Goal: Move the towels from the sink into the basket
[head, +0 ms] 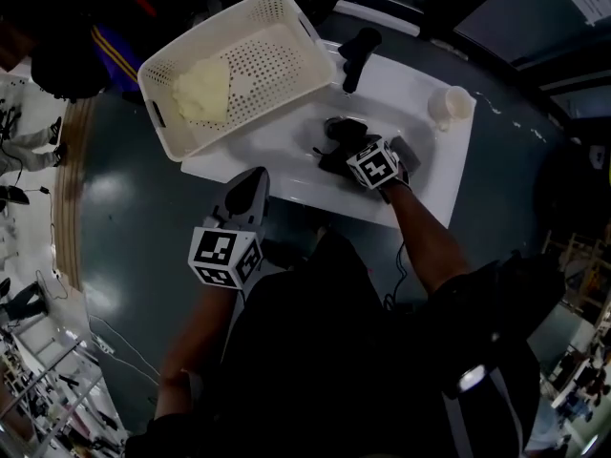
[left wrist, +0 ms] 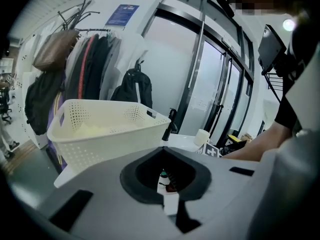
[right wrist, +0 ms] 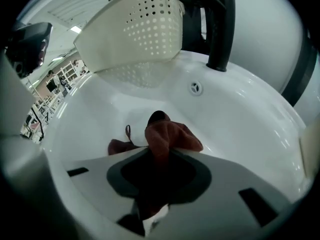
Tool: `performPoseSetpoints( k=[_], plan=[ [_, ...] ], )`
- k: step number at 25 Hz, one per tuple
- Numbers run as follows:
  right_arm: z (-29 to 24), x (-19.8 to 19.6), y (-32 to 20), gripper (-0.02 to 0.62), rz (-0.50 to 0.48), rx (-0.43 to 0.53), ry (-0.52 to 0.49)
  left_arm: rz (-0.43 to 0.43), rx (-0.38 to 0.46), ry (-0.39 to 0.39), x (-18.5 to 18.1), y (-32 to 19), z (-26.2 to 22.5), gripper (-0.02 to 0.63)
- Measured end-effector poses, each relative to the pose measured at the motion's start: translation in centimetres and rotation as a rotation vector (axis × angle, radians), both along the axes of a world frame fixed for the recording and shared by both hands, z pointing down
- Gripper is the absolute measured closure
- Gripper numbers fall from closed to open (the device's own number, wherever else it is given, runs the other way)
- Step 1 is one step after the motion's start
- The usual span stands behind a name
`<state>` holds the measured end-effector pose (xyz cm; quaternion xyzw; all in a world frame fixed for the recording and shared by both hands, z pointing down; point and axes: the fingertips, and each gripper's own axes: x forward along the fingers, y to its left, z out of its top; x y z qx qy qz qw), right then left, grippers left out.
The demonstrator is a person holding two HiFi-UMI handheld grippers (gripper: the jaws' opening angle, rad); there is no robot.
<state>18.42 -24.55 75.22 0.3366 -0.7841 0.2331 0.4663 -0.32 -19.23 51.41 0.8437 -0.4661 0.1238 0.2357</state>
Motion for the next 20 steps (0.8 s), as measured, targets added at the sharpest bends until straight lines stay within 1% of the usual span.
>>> performPoseSetpoints(
  k=[2, 5, 10, 14, 20],
  plan=[
    [-1.3, -0.4, 0.1, 0.503, 0.013, 0.025, -0.023, -0.009, 0.022, 0.010, -0.5, 0.4, -0.7, 0.603],
    [-4.0, -0.9, 0.0, 0.503, 0.035, 0.092, -0.042, -0.015, 0.056, 0.027, -1.2, 1.1, -1.9, 0.603],
    [-9.4, -2.5, 0.4, 0.503, 0.079, 0.193, -0.093, -0.032, 0.106, 0.060, -2.5, 2.0, -3.6, 0.603],
    [-13.9, -4.0, 0.9, 0.503, 0.110, 0.254, -0.156, -0.038, 0.148, 0.078, -3.6, 2.7, -5.5, 0.603],
    [-20.8, -7.5, 1.8, 0.503, 0.059, 0.369, -0.206, -0.078, 0.201, 0.105, -6.4, 4.2, -7.8, 0.603]
  ],
)
